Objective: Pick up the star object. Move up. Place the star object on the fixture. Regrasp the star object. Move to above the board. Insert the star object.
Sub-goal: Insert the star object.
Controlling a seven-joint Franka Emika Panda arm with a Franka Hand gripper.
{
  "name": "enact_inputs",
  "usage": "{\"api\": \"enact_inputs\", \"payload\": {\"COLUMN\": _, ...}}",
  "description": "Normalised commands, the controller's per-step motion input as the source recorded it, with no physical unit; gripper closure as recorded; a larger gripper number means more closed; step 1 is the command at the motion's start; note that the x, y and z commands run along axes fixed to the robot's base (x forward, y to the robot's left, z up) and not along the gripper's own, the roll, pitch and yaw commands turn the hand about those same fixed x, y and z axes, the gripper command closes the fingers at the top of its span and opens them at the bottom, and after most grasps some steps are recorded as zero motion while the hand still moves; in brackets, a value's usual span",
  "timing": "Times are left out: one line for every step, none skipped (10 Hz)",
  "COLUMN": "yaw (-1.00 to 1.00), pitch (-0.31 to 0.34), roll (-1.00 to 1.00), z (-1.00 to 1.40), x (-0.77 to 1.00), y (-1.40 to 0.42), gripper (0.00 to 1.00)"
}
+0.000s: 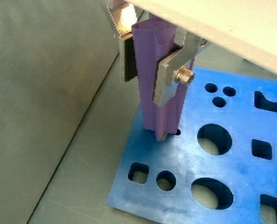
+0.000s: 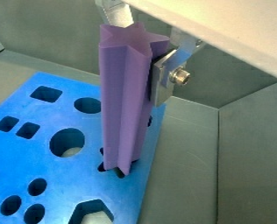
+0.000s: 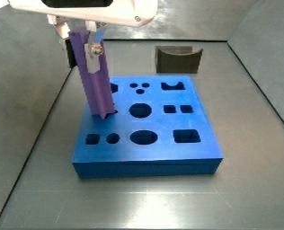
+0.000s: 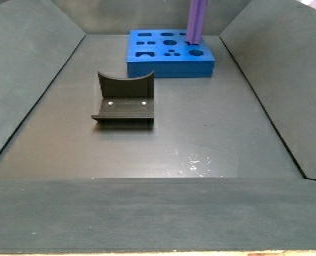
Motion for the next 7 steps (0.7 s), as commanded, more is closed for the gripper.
{"api": "enact_inputs", "payload": {"yaw": 0.0, "pitch": 0.02, "roll": 0.0, "z": -0.05, "x": 0.0, "y": 0.0, "gripper": 1.0}}
{"api": "enact_inputs", "payload": {"yaw": 0.0, "pitch": 0.36, "roll": 0.0, "z": -0.1, "x": 0.4, "y": 0.25, "gripper": 1.0}}
{"api": "enact_inputs", "payload": {"yaw": 0.0, "pitch": 0.0, "roll": 0.01, "z": 0.0, "x": 0.0, "y": 0.0, "gripper": 1.0}}
{"api": "enact_inputs", "payload": {"yaw": -0.03, "pitch": -0.08, "roll": 0.07, "z": -0.84, "x": 0.0, "y": -0.14, "gripper": 1.0}}
{"api": "enact_inputs", "payload": {"yaw": -0.11, "pitch": -0.12, "roll": 0.05, "z": -1.0, "x": 0.0, "y": -0.12, "gripper": 1.0}}
{"api": "enact_inputs", "payload": {"yaw": -0.08, "pitch": -0.037, "roll": 0.02, "z": -1.0, "x": 0.0, "y": -0.08, "gripper": 1.0}}
{"api": "enact_inputs", "payload": {"yaw": 0.0, "pitch": 0.0, "roll": 0.02, "z": -1.0, "x": 0.05, "y": 0.0, "gripper": 1.0}}
